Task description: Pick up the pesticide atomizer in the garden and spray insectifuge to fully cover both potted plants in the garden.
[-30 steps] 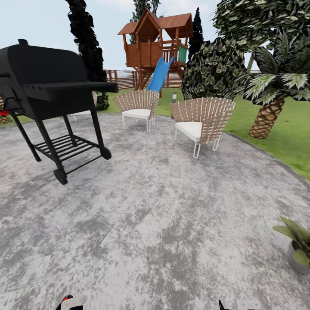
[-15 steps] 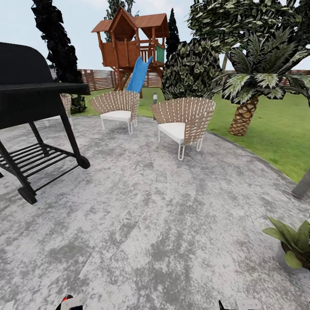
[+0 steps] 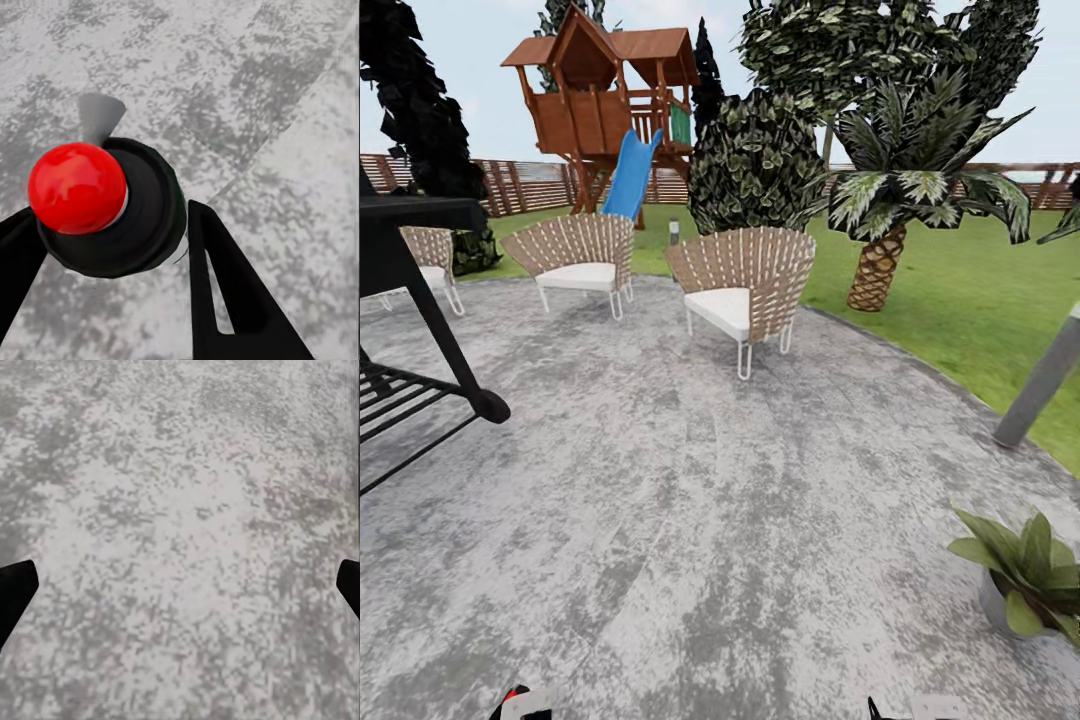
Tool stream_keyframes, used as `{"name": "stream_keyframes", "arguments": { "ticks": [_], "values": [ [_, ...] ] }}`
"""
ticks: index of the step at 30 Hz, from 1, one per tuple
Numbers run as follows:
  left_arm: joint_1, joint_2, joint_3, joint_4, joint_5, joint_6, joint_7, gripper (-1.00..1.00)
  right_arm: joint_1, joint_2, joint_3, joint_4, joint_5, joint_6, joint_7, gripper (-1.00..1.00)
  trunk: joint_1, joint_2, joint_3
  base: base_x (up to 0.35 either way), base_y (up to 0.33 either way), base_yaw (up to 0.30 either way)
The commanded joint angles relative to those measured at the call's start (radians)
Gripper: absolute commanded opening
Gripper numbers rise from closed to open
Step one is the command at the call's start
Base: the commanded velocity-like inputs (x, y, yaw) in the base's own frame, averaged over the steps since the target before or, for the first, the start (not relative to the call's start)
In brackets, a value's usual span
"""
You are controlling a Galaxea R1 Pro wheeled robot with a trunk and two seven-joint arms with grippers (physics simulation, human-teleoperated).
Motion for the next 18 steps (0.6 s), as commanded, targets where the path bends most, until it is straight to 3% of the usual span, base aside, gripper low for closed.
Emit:
{"name": "stream_keyframes", "arguments": {
  "ticks": [1,18],
  "values": [
    [0.000,0.000,-0.001,0.001,0.002,-0.003,0.001,-1.00,-0.001,0.001,-0.004,0.001,0.009,-0.003,0.000,1.00,0.000,0.000,-0.001,0.336,0.111,-0.268],
    [0.000,0.000,-0.001,0.001,0.002,-0.003,0.001,-1.00,-0.001,0.001,-0.004,0.001,0.009,-0.003,0.000,1.00,0.000,0.000,-0.001,0.329,0.146,-0.268]
  ]
}}
